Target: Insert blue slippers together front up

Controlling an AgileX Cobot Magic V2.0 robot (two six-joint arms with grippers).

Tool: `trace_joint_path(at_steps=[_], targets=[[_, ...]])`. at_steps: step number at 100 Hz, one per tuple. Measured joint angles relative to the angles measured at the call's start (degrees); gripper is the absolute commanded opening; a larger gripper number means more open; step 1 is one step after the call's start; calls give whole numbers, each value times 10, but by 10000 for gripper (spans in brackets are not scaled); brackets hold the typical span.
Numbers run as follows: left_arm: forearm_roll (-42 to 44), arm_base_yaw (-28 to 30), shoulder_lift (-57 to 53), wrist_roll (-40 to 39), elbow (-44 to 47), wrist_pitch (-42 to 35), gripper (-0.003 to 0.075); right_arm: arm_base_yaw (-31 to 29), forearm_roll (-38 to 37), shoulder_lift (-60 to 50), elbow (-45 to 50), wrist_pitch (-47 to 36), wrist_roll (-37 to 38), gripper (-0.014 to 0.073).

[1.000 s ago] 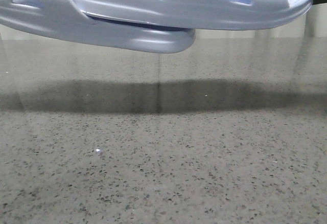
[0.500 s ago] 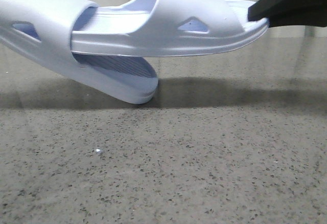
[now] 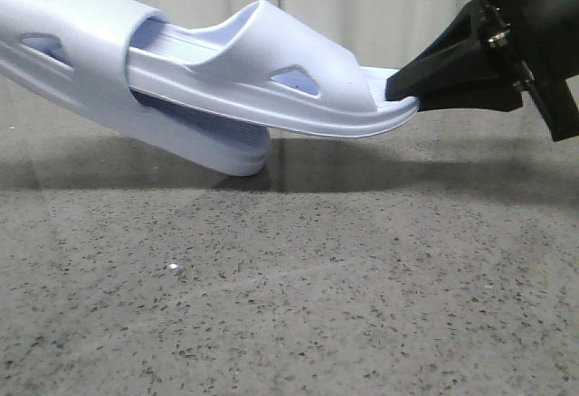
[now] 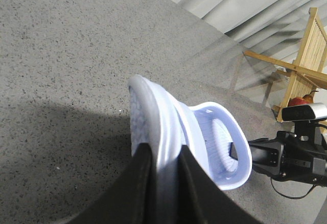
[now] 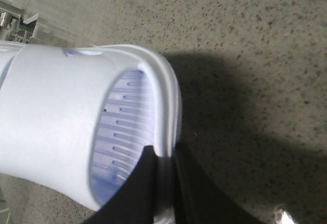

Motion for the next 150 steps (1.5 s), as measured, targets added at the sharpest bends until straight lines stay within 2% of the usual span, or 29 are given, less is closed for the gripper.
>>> trace_joint_path(at_steps=[25,64,73,81,93,126,150], targets=[[-1,-36,0,0,0,-30,15,27,9,11,-15,-26,-24,-107],[-3,-36,0,3,0,-31,15,27,10,11,-19,-28,-28,-102],[-3,-36,0,4,0,-31,15,25,9,11,-19,-24,-28,-50],[-3,-36,0,4,0,-30,15,19,5,11,-19,-16,-28,42],[-6,-36,0,4,0,-26,15,-6,-6,11,-21,21,-29,144],[-18,-33,0,4,0,1,15,-131,-13,6,-24,213,-29,146],[-5,-33,0,6,0,11,15,-218,-49,-6,-27,244,-30,145]])
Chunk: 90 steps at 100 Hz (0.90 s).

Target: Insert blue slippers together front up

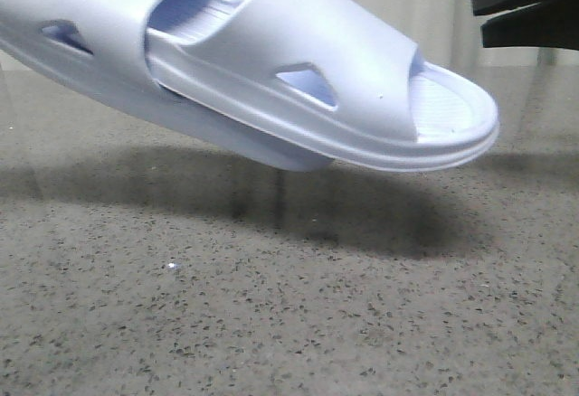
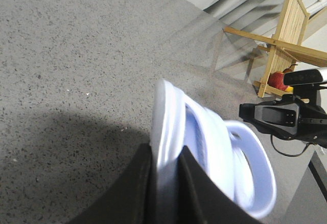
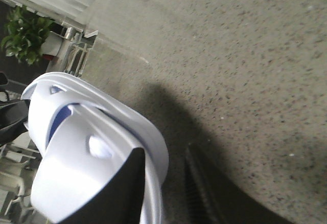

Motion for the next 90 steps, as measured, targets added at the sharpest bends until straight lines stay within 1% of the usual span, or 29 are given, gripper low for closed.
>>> trace_joint_path(at_steps=[15,23,43,63,73,80,90], targets=[[-2,0,0,0,0,-29,15,-40,-17,-28,0,3,0,145],[-9,0,0,2,0,-45,15,-52,-19,-41,0,5,0,145],[-4,0,9,13,1,-98,15,-56,-22,-51,0,8,0,145],[41,0,51,15,1,-126,17,-56,-28,-51,0,9,0,145],[48,0,68,35,1,-129,20,-56,-31,-51,0,9,0,145],[55,0,75,53,1,-135,46,-56,-33,-51,0,9,0,145],[71,0,77,69,1,-152,123,-56,-35,-51,0,9,0,145]])
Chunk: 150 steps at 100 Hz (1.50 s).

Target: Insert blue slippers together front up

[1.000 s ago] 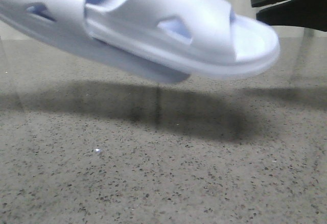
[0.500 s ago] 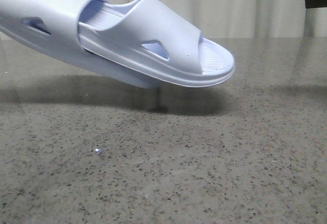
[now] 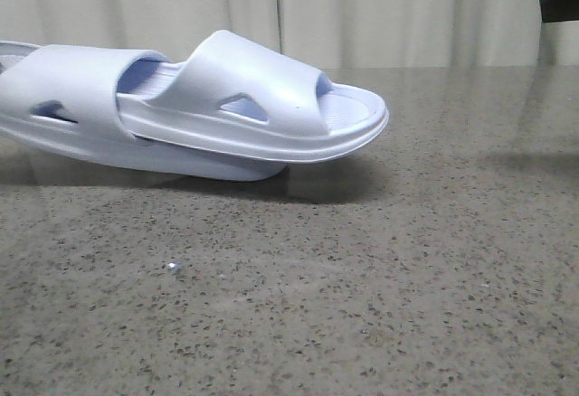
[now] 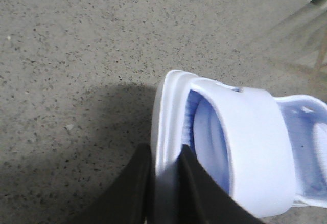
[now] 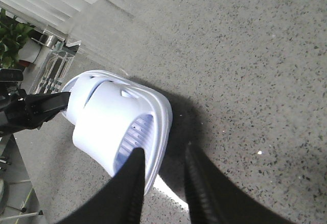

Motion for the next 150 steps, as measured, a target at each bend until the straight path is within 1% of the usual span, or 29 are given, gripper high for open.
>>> trace_joint_path(at_steps=[19,28,35,55,62,65,72,79,84,86,91,92,107,121,129,139,150], targets=[[28,0,1,9,0,-27,293,0,-4,0,0,0,0,145],[34,0,1,13,0,-31,348,0,-10,0,0,0,0,145],[41,0,1,15,-1,-32,363,0,-14,0,0,0,0,145],[51,0,-23,16,-23,-10,363,0,-17,0,0,0,0,144],[55,0,-45,16,-40,-1,362,0,-22,0,0,0,0,124],[58,0,-55,16,-47,2,360,0,-24,-1,0,0,0,99],[63,0,-83,17,-62,8,339,0,-27,-7,0,0,0,25],[66,0,-111,17,-75,12,270,0,-29,-15,0,1,0,-55],[67,0,-130,18,-81,12,174,0,-29,-23,0,1,0,-97],[67,0,-138,18,-83,12,146,0,-29,-26,0,1,0,-99],[68,0,-156,19,-84,10,22,0,-29,-35,0,1,0,-97],[68,0,-160,19,-84,8,13,0,-29,-38,0,1,0,-96],[76,0,-202,20,-84,-15,15,5,-29,-75,0,-25,0,-96],[74,-1,-242,20,-75,-73,15,38,-29,-124,4,-103,0,-96],[74,-11,-268,20,-58,-122,15,61,-29,-156,4,-156,0,-96],[87,-44,-297,29,-27,-184,15,98,-27,-192,12,-221,0,-83],[137,-94,-325,35,4,-234,15,142,-25,-223,31,-295,0,-80]])
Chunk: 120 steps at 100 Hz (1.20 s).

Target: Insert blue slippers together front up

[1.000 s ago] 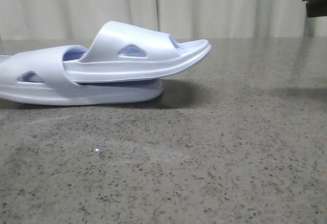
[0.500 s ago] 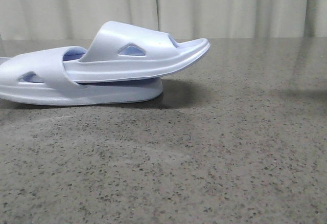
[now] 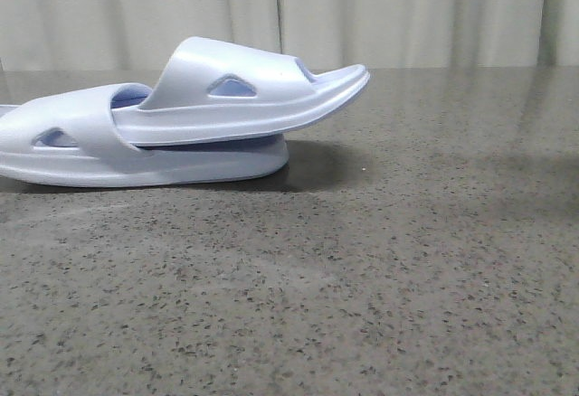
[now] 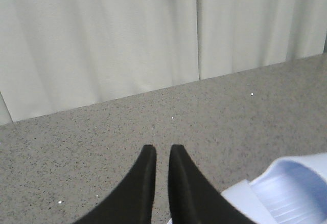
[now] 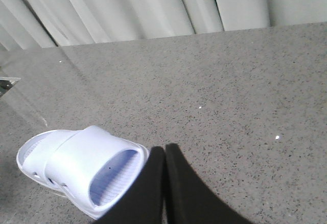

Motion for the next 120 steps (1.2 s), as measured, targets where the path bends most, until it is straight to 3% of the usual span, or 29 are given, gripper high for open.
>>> trace_joint_path(at_steps=[21,38,78,120], targets=[[23,-80,-42,1,67,-80,15,91,-8,-44,71,-126,0,-80],[-81,-99,-47,23,139,-118,15,143,-9,-83,158,-199,0,-81],[-403,-100,-100,291,275,-146,15,149,3,-231,309,-273,0,-81],[-437,-100,-109,328,282,-143,15,149,55,-250,313,-286,0,-81]])
